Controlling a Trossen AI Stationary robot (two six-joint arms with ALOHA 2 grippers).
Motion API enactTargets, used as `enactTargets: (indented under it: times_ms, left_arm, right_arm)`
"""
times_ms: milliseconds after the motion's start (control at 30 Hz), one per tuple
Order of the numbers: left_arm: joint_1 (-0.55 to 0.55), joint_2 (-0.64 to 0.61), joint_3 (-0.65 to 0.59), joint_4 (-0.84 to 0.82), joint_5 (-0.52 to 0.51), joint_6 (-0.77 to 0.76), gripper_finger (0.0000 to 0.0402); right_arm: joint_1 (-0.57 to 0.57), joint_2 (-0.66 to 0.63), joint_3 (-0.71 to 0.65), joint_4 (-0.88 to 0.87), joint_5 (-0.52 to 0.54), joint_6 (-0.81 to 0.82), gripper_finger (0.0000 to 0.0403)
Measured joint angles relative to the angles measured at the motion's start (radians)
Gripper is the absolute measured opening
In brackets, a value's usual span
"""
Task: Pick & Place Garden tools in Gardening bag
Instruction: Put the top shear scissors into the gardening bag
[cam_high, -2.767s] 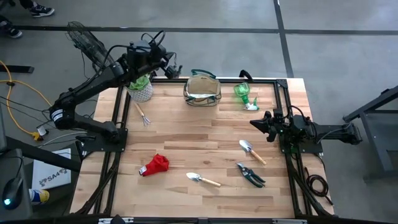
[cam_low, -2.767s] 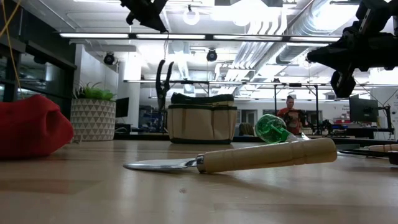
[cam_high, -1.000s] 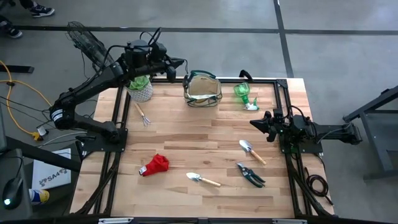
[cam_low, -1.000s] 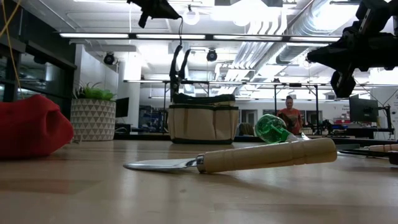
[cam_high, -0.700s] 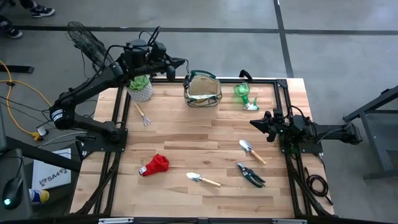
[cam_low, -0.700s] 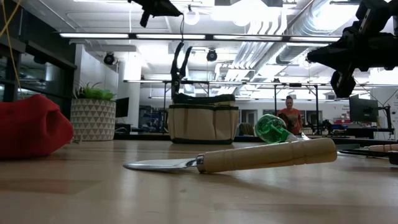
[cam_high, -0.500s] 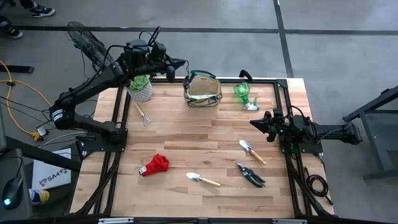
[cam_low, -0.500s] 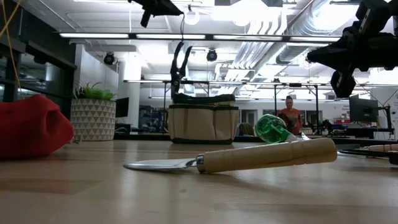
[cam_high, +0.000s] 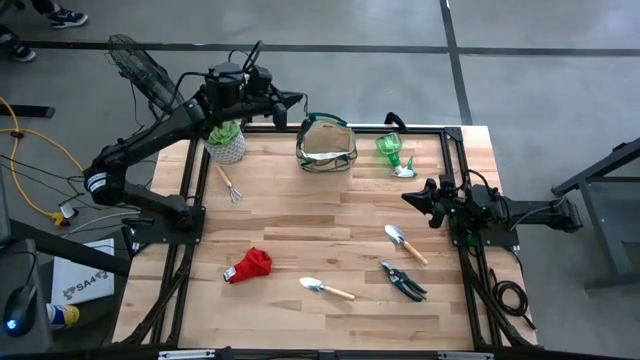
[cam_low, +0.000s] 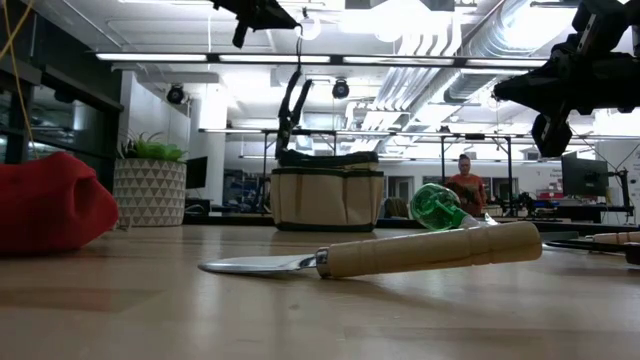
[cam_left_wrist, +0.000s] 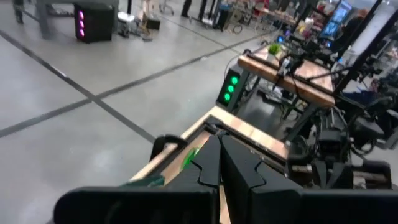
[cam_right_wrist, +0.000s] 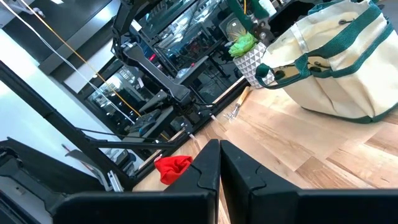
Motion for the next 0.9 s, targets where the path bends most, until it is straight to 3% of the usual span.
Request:
enactTargets:
  times_ms: [433, 900]
  left_arm:
    - [0.001, 0.0, 0.0, 0.027, -0.049, 0.009, 0.0]
    - [0.06, 0.0, -0.103, 0.149, -0.061, -0.052, 0.0]
  right_arm:
    - [0.0, 0.0, 0.0, 0.0, 0.0, 0.0, 0.0002]
    - [0.0, 0.0, 0.0, 0.0, 0.0, 0.0, 0.0003]
